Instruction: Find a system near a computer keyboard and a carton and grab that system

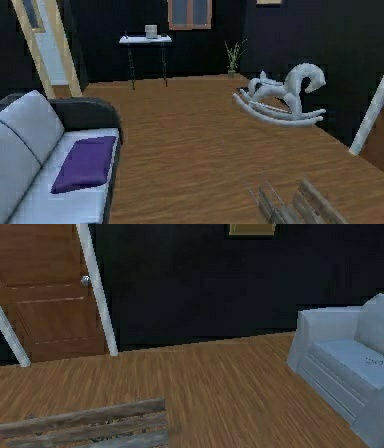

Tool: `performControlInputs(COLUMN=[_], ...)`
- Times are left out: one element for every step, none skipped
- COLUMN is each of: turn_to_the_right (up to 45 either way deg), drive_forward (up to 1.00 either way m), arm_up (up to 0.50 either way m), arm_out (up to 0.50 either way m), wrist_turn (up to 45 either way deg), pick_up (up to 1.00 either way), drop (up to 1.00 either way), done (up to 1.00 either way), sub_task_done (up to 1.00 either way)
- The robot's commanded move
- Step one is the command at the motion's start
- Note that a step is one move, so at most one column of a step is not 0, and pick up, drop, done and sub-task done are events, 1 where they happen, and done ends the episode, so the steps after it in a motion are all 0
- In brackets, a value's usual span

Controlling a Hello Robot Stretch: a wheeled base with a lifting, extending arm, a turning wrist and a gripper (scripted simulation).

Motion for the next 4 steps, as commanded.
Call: performControlInputs(turn_to_the_right=[-9.0, -3.0, -45.0, 0.0], drive_forward=[0.00, 0.00, 0.00, 0.20], arm_up=[0.00, 0.00, 0.00, 0.00], arm_out=[0.00, 0.00, 0.00, 0.00], wrist_turn=[0.0, 0.0, 0.0, 0.0], pick_up=[0.00, 0.00, 0.00, 0.00], drop=[0.00, 0.00, 0.00, 0.00], done=[0.00, 0.00, 0.00, 0.00], sub_task_done=[0.00, 0.00, 0.00, 0.00])
